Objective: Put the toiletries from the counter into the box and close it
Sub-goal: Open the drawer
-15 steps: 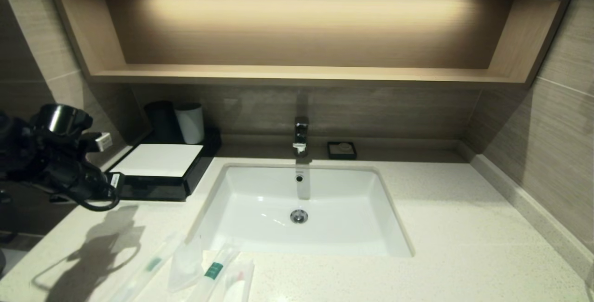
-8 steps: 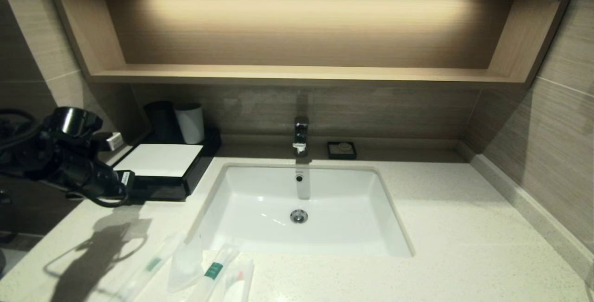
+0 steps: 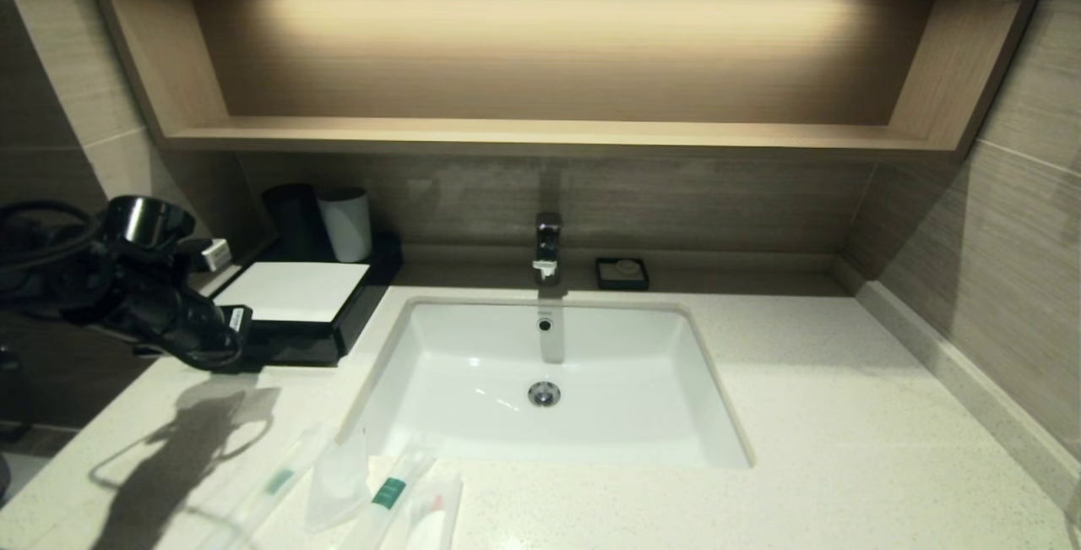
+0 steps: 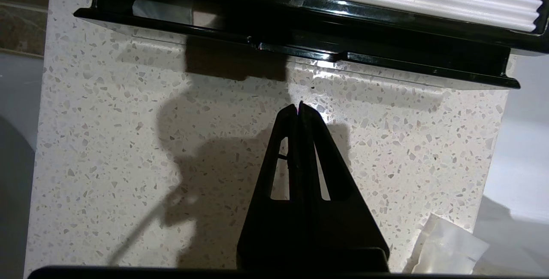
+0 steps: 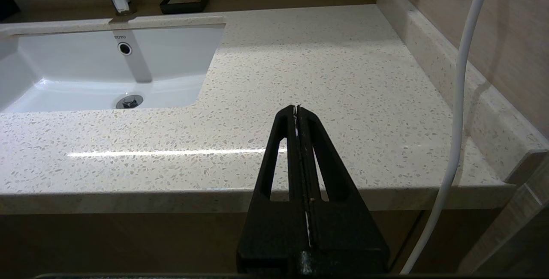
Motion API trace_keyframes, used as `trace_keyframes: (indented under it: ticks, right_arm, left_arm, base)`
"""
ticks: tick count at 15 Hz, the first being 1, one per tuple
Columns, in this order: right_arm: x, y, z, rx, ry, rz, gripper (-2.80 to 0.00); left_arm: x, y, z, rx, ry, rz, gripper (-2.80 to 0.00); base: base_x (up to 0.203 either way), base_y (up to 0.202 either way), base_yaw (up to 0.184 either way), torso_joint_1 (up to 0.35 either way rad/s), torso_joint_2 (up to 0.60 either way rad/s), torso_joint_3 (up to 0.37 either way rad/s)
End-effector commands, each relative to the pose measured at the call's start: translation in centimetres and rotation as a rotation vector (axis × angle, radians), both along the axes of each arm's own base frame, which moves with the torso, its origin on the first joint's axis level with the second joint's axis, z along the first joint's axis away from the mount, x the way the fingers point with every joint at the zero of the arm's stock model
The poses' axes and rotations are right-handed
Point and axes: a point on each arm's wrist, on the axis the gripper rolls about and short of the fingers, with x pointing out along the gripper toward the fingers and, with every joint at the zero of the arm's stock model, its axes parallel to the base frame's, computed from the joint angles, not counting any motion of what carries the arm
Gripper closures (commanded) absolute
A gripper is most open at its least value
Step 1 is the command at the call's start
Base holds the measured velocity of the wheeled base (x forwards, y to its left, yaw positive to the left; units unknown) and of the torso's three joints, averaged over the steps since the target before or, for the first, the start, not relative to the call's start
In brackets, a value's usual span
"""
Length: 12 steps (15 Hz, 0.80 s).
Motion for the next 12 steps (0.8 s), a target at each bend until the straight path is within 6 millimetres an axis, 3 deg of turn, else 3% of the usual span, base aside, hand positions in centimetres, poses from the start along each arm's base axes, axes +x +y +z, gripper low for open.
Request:
trace_keyframes:
  ticks: [1,12]
  right_arm:
    - [0.0,0.0,0.0,0.001,0.001,0.000,0.00]
    - [0.0,0.0,0.0,0.001,0.001,0.001,0.00]
  left_arm:
    - [0.2,0.1,-0.6,-0.003,0.017,0.002,0.00]
    - [1.6,1.1,-1.6,-0.005,0.006,0.014,0.00]
  base:
    - [0.000,0.000,0.000,0.000,0.00,0.000]
    - [0.000,0.000,0.000,0.000,0.00,0.000]
